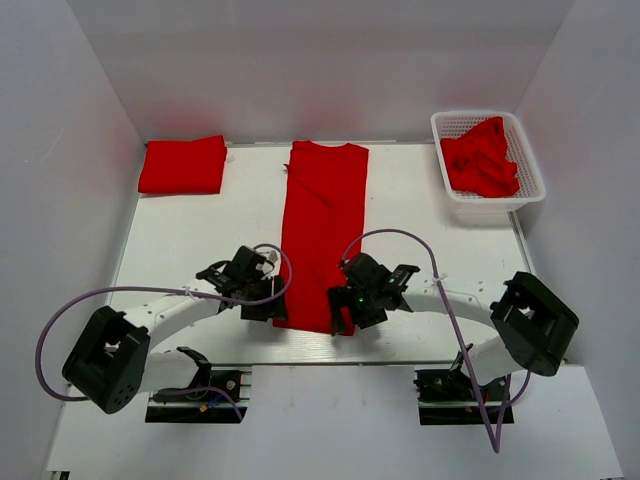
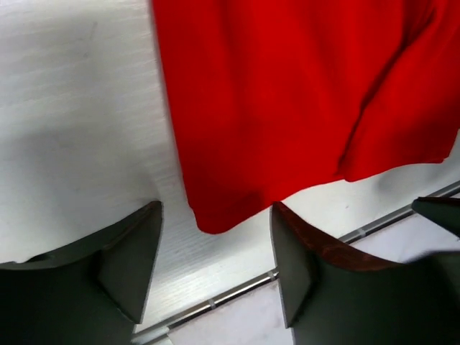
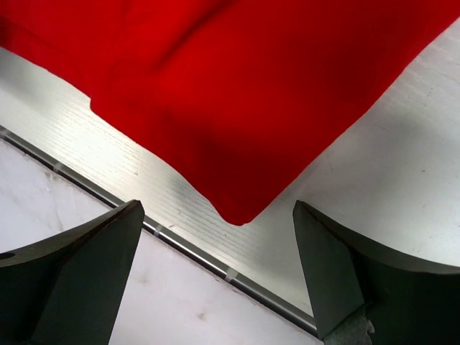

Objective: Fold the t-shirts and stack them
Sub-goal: Grab the bottom of the folded rectangular tshirt with both arms

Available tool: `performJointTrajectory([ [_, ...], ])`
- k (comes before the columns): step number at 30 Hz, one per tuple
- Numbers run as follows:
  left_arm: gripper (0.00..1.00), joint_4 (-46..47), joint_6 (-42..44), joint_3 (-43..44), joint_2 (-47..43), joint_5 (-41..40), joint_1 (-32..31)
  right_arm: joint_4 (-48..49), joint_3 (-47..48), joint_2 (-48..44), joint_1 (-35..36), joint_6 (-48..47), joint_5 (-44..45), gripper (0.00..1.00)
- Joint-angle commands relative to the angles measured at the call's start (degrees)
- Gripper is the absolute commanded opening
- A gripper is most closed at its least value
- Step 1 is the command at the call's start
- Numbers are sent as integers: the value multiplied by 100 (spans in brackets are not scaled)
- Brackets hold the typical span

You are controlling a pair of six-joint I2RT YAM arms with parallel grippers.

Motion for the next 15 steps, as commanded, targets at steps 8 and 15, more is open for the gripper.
performJointTrajectory([
  [8,41,58,-193,-401,471,-248,-205,-302,173,446,-14,319,153,55],
  [15,0,25,-307,-455,401,-142,-311,-355,200,439,4,196,188,0],
])
